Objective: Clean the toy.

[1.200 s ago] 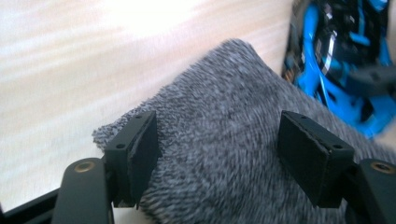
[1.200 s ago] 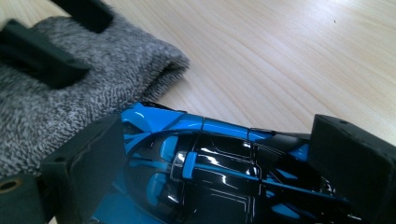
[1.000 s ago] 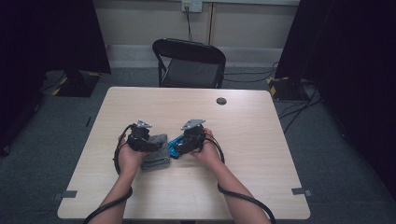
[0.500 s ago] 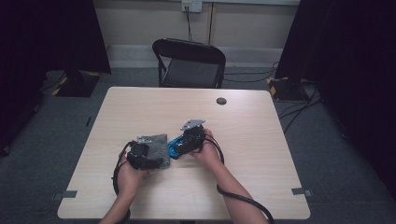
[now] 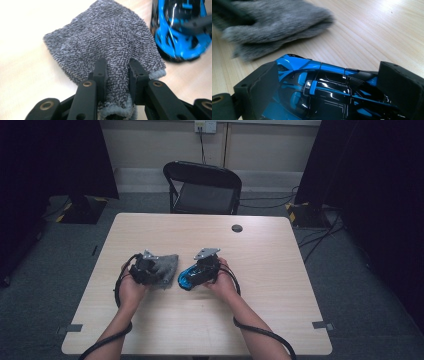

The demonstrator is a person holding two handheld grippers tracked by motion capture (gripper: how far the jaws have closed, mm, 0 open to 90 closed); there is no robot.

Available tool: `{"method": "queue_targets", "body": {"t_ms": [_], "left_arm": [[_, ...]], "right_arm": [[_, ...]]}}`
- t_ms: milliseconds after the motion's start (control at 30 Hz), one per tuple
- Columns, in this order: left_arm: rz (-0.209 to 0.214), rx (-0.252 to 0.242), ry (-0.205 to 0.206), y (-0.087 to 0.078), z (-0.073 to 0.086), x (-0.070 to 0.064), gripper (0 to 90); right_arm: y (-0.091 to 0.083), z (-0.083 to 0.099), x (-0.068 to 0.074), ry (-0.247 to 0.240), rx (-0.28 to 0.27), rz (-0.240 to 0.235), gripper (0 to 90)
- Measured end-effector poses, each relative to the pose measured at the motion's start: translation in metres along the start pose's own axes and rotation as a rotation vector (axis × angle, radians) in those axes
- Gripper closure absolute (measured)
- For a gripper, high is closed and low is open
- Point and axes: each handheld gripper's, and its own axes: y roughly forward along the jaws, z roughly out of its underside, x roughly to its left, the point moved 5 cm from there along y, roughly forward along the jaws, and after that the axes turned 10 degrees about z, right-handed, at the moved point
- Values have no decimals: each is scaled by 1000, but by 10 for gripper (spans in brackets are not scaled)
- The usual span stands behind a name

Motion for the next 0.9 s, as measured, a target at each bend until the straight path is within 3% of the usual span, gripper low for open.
{"method": "queue_targets", "body": {"t_ms": [100, 133, 167, 267, 333, 433, 600, 667, 700, 767, 833, 867, 900], "left_arm": [[35, 20, 90, 19, -15, -5, 702], [21, 31, 97, 24, -18, -6, 697], [-2, 27, 77, 27, -20, -4, 675], [-52, -82, -85, 28, -25, 2, 454], [-84, -132, -149, 21, -27, 3, 371], [-99, -154, -197, 15, -28, -1, 399], [-113, -110, -286, 32, -17, -5, 244], [-123, -119, -288, 39, -14, -3, 219], [-127, -119, -285, 41, -13, -3, 227], [-135, -102, -232, 41, -13, -3, 323], [-92, -93, -222, 40, -17, -2, 565], [-64, -84, -207, 40, -21, -1, 639], [-49, -82, -157, 39, -24, 1, 673]], "right_arm": [[0, 0, 0, -3, -4, -2, 40], [0, 0, -1, -3, -4, -3, 40], [0, 1, -1, -4, -4, -4, 40], [0, 1, -1, -5, -2, -7, 40], [0, 0, -1, -6, -1, -7, 40], [0, 1, -1, -5, -5, -8, 40], [0, 1, 0, 0, -9, 0, 40], [-1, 1, 0, 1, -6, 3, 40], [-1, 1, 0, 2, -7, 4, 40], [-1, 1, 0, 2, -11, 4, 40], [0, 1, 0, 0, -14, 1, 40], [0, 1, 0, 1, -14, 0, 40], [0, 1, 0, 2, -14, -1, 40]]}}
